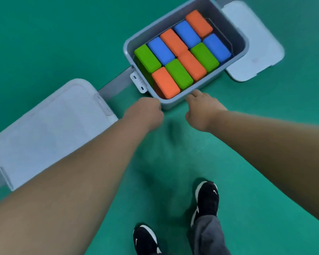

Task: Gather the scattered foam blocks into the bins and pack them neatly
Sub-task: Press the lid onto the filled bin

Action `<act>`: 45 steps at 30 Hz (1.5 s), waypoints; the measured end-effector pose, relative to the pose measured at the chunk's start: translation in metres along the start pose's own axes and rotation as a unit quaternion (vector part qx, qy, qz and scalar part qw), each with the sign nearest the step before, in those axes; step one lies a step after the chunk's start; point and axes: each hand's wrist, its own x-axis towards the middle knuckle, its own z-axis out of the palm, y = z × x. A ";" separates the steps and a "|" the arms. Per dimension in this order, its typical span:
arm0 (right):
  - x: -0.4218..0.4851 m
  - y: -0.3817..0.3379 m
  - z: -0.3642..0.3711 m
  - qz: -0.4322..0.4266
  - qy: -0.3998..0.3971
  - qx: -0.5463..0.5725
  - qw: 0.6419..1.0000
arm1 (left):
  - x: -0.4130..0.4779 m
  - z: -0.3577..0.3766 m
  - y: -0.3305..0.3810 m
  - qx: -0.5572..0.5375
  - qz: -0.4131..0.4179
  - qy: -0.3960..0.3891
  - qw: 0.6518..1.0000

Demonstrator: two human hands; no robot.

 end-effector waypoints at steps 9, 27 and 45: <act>-0.009 0.173 -0.072 0.106 -0.020 0.060 0.992 | 0.081 -0.047 0.162 0.059 0.103 -0.049 0.992; 0.075 0.434 -0.098 0.180 -0.100 0.021 0.978 | 0.273 0.031 0.403 0.137 0.130 -0.200 0.961; 0.210 0.526 0.045 0.127 -0.171 0.052 0.976 | 0.409 0.174 0.408 0.098 0.057 -0.200 0.973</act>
